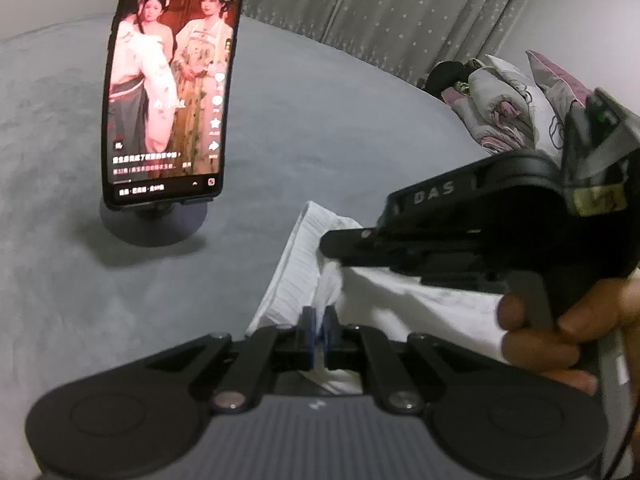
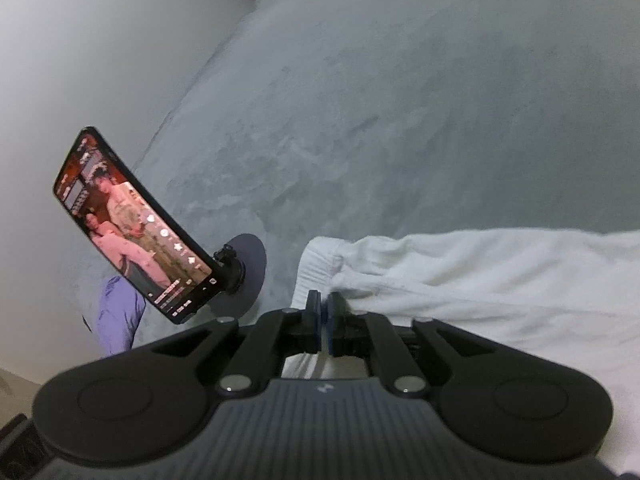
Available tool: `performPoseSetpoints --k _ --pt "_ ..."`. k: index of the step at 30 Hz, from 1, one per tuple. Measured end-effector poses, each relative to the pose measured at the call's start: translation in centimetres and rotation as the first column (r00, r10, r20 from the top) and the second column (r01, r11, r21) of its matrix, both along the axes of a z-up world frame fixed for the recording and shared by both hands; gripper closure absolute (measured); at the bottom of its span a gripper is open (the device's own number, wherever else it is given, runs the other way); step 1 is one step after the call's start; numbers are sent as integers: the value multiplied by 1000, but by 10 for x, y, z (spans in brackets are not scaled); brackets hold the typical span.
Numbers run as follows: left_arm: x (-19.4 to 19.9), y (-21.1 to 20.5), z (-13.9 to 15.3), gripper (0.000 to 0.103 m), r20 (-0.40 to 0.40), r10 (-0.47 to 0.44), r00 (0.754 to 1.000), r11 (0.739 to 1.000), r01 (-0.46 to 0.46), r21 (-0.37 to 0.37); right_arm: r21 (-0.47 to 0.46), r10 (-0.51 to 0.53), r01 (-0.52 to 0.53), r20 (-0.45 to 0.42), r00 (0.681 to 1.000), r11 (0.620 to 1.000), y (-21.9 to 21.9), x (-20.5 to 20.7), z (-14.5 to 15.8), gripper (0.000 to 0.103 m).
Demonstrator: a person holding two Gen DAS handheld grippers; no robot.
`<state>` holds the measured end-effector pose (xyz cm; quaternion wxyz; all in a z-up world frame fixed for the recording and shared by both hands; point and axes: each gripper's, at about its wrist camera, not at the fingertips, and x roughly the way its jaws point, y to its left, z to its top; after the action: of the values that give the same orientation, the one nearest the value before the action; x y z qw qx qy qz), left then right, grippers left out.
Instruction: Fold clothes
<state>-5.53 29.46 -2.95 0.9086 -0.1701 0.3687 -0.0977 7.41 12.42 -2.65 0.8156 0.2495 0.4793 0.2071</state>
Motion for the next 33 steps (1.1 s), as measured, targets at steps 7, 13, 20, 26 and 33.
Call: performPoseSetpoints --k 7,13,20,26,33 --pt "-11 11 16 92 122 76 990 997 -78 10 74 13 -17 52 999 997 -21 -3 17 89" --pt "-9 -11 13 93 168 -22 986 998 11 65 -39 16 -12 119 993 999 -51 -23 25 89" --pt "-1 -36 -3 92 141 -103 985 978 75 196 -215 84 -35 223 971 976 -74 -59 20 89" --pt "-3 -19 -4 94 158 -23 987 983 -6 185 -324 160 -70 261 952 943 -99 -86 15 89" --pt "-16 -30 10 92 230 -49 972 987 12 161 -356 180 -61 309 934 932 -134 -108 18 88"
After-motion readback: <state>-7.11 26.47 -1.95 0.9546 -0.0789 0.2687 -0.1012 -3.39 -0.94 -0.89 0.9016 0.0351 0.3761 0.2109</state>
